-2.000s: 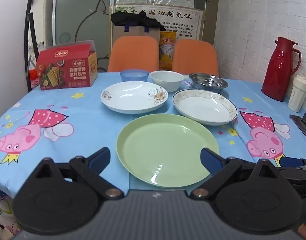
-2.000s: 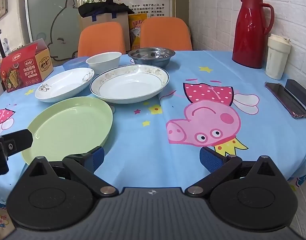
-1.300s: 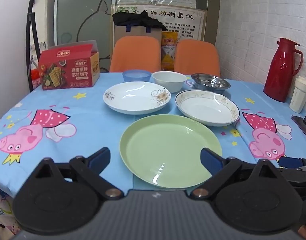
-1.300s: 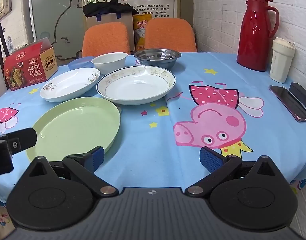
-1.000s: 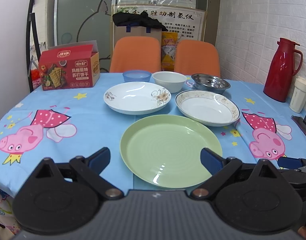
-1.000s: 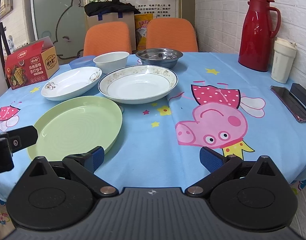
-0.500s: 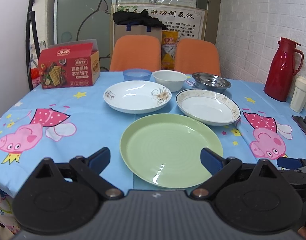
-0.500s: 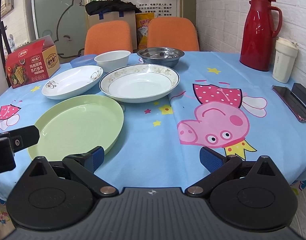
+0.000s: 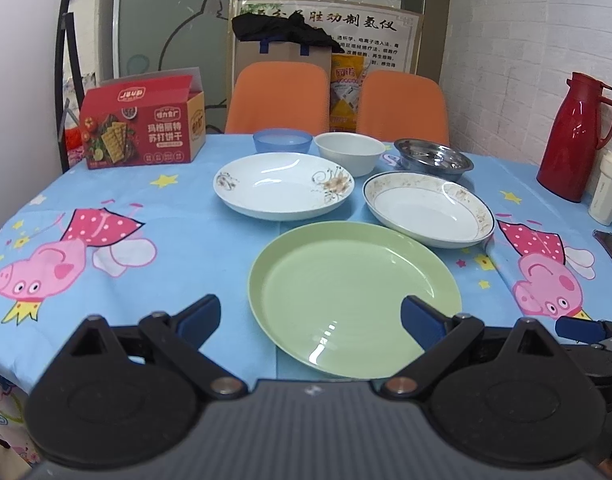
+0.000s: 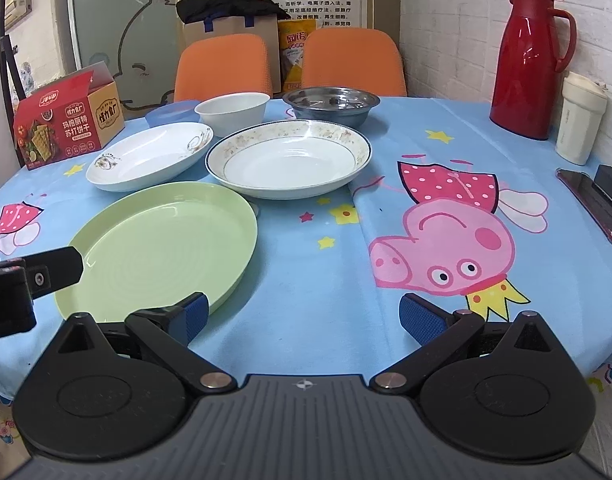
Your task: Organize plates and bowls
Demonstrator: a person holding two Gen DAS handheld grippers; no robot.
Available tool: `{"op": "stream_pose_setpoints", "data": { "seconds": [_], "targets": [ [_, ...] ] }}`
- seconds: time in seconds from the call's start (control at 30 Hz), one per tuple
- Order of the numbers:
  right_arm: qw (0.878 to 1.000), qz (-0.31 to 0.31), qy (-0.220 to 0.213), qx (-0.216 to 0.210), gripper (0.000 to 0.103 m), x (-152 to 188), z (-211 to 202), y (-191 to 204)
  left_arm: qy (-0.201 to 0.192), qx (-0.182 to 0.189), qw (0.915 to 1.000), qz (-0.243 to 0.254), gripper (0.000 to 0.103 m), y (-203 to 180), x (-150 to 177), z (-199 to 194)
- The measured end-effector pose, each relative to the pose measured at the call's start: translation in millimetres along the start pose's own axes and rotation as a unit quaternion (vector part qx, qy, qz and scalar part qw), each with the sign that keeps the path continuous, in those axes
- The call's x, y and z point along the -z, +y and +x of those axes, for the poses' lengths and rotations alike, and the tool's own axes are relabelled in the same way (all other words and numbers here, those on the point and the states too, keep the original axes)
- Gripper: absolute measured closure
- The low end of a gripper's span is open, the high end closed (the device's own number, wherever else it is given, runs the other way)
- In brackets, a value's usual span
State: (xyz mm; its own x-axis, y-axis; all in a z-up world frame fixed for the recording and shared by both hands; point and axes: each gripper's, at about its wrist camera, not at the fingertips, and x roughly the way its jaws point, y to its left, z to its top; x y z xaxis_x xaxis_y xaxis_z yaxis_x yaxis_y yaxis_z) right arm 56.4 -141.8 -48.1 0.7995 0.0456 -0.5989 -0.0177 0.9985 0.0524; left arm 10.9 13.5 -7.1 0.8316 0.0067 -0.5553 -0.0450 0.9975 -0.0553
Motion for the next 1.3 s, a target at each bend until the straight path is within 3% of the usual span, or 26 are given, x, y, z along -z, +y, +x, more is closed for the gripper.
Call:
{"op": "stream_pose_setpoints", "data": {
  "seconds": [0.83,1.3],
  "targets": [
    [1.000,0.011,-0.013,-0.010,0.000,-7,-1,-1,0.010,-0.006,0.9998,-0.014,0.007,13,-7,16],
    [1.000,-0.027,0.000,-0.013,0.000,-32,6,17,0.029,-0.021,0.9992,-0.016,0.007,27,-33,33]
  ]
}}
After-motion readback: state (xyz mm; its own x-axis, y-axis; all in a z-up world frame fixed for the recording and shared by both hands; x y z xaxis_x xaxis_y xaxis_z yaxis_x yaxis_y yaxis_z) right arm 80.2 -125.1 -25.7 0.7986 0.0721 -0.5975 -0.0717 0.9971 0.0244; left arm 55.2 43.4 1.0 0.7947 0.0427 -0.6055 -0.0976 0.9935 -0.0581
